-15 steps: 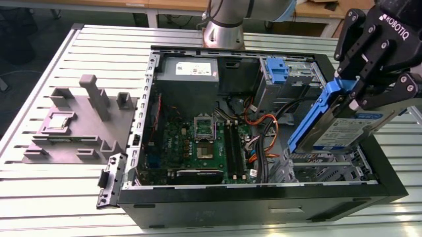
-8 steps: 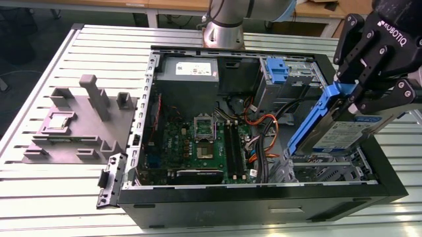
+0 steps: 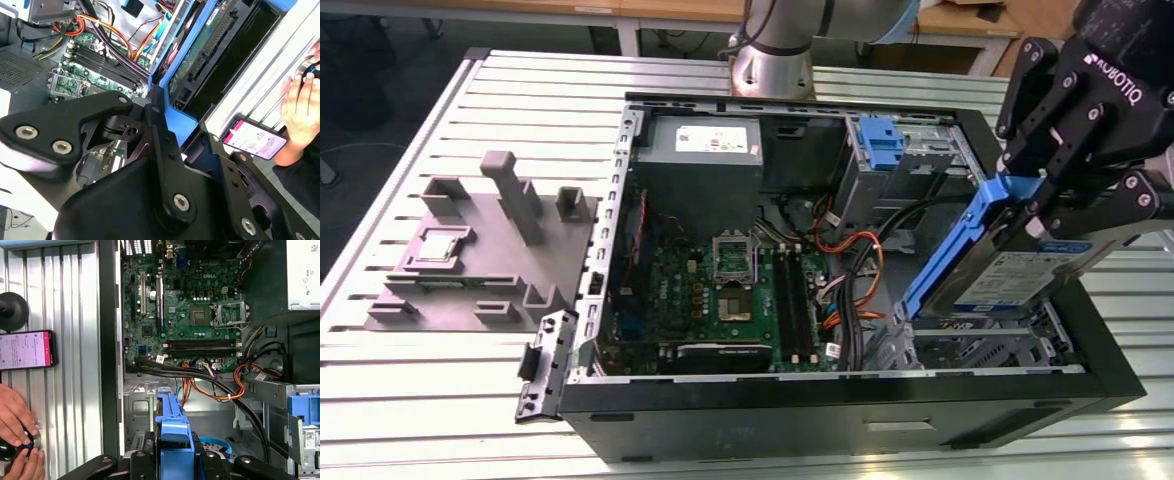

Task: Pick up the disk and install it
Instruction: 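Insert the disk into the insertion slot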

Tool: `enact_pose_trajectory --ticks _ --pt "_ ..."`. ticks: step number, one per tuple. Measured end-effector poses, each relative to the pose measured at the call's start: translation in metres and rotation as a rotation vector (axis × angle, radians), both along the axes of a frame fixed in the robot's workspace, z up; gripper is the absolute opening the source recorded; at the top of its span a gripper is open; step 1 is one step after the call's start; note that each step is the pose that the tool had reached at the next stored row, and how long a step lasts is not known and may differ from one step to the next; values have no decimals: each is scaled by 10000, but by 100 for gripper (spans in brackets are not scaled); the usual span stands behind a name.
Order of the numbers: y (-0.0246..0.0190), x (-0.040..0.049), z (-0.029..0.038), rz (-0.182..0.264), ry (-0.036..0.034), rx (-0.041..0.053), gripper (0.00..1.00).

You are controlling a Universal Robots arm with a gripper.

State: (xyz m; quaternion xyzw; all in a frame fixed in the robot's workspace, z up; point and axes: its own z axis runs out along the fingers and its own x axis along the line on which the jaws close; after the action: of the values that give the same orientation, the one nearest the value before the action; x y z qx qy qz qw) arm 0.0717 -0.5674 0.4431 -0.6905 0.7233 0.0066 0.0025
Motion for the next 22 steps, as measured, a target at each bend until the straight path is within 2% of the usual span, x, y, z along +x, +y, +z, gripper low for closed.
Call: enact_pose_trajectory --ticks 14,22 --pt "-6 5 -109 1 0 -1 36" --pt "-6 5 -114 1 0 -1 37"
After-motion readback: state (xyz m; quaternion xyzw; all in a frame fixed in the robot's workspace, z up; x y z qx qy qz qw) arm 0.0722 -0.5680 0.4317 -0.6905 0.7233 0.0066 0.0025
